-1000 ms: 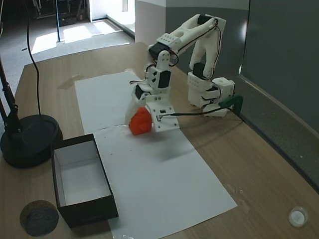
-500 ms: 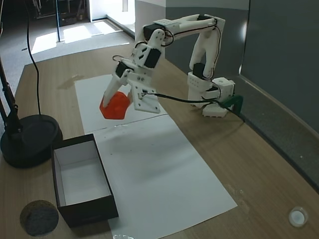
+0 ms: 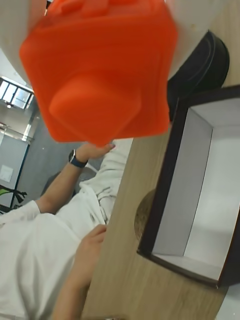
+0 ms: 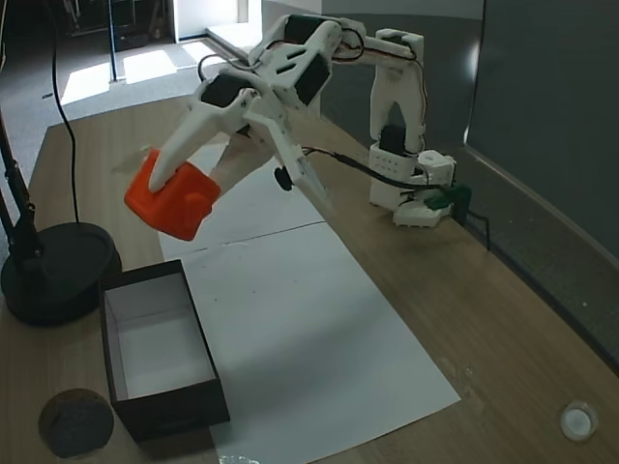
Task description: Grab a orange square and put it in the box.
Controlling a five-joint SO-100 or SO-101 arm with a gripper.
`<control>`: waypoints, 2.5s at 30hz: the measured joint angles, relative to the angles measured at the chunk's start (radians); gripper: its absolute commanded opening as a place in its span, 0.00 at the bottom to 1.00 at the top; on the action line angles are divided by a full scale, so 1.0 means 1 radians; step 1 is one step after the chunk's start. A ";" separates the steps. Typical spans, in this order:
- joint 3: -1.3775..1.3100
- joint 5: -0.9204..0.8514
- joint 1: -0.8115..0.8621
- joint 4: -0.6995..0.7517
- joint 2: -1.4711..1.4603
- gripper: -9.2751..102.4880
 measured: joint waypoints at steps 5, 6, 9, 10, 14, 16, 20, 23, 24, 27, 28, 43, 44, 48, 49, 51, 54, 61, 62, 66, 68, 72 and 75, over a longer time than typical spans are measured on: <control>-0.163 0.000 -0.014 0.000 -0.241 0.17; -0.184 0.000 -0.012 0.000 -0.281 0.17; -0.235 0.000 -0.011 0.000 -0.380 0.17; -0.247 0.000 -0.011 0.000 -0.399 0.17; -0.275 0.025 -0.011 0.000 -0.426 0.24; -0.275 0.060 -0.009 0.000 -0.426 0.32; -0.275 0.086 0.011 0.011 -0.426 0.40; -0.287 0.089 0.015 0.037 -0.426 0.40; -0.290 0.089 0.014 0.040 -0.426 0.39; -0.298 0.089 0.011 0.043 -0.426 0.35; -0.298 0.089 0.012 0.046 -0.426 0.31; -0.336 -0.087 0.265 0.650 0.213 0.08; -0.337 -0.087 0.284 0.683 0.293 0.08; -0.344 -0.087 0.416 0.802 0.609 0.08; -0.348 -0.087 0.456 0.824 0.687 0.08; -0.347 -0.087 0.537 0.833 0.830 0.08; -0.278 -0.087 0.637 0.833 1.045 0.08; 0.144 -0.094 0.655 0.833 1.479 0.08; 0.209 -0.094 0.649 0.833 1.532 0.08; 0.430 -0.094 0.649 0.805 1.710 0.09; 0.502 -0.094 0.649 0.801 1.773 0.09; 0.627 -0.097 0.650 0.787 1.864 0.09; 0.710 -0.097 0.652 0.718 1.919 0.09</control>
